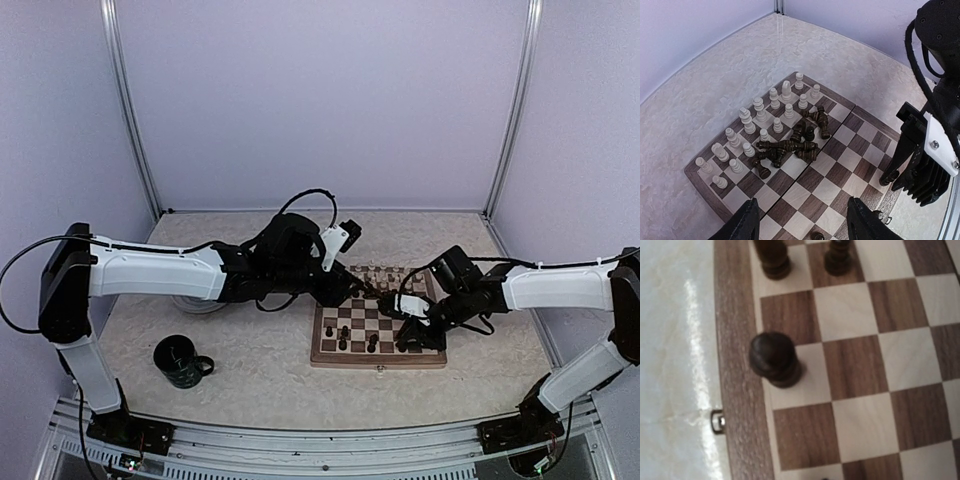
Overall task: Set up the chess pieces on the board
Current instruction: Place the bishop on c8, then pick up the chess pile from the chessboard.
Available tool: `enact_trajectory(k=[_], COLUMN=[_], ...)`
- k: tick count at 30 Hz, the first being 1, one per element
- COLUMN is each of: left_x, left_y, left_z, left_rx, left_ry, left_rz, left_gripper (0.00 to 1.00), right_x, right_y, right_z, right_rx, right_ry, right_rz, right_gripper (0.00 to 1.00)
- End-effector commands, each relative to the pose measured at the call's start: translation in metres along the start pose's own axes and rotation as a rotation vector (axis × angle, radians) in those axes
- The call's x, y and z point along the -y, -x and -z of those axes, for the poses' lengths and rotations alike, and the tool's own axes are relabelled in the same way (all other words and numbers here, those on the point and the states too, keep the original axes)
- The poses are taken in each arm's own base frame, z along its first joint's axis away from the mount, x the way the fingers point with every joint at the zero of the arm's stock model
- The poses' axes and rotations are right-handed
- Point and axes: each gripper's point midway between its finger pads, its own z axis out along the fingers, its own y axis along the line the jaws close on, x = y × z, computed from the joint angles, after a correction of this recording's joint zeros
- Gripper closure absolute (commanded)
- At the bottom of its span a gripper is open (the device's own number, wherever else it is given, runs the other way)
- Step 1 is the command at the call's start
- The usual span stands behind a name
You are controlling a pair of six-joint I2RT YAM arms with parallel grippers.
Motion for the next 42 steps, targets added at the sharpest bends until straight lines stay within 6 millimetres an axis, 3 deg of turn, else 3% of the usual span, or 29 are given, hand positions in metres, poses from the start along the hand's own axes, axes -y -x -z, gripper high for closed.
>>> enact_trajectory(k=[1, 5, 8, 11, 15, 19, 23, 29, 42], left_x=[0.003, 0.005, 0.004, 0.006, 0.010, 0.012, 0.015, 0.023, 0.030], left_y=[0.007, 0.008, 0.010, 0.012, 0.006, 0.005, 0.005, -0.003, -0.010], left_z=[-0.003, -0.003, -0.001, 0.000, -0.002, -0.003, -0.002, -0.009, -0.014], left_rx=[0.007, 0.010, 0.014, 0.018, -0.016, -0.024, -0.026, -0.060, -0.085], left_ry=[0.003, 0.001, 0.004, 0.000, -0.018, -0.022, -0.027, -0.042, -0.077], left_rz=[-0.019, -0.023, -0.025, -0.021, -0.012, -0.010, -0.010, -0.018, -0.017], left_gripper=[0.40, 0.40, 0.40, 0.40, 0.40, 0.40, 0.40, 0.40, 0.40], right_x=[0.004, 0.004, 0.013, 0.043, 0.093, 0.125, 0.143, 0.143, 0.147], right_y=[0.008, 0.024, 0.046, 0.060, 0.050, 0.030, 0.010, -0.005, -0.010], right_z=[0.001, 0.013, 0.035, 0.059, 0.072, 0.067, 0.055, 0.038, 0.019], right_rx=[0.012, 0.045, 0.123, 0.189, 0.186, 0.115, 0.052, 0.037, 0.030], right_ry=[-0.013, -0.008, -0.011, -0.066, -0.165, -0.238, -0.256, -0.174, -0.129], right_rz=[0.001, 0.002, -0.008, -0.063, -0.177, -0.262, -0.343, -0.408, -0.408], right_gripper=[0.76, 0.66, 0.60, 0.59, 0.63, 0.69, 0.73, 0.73, 0.60])
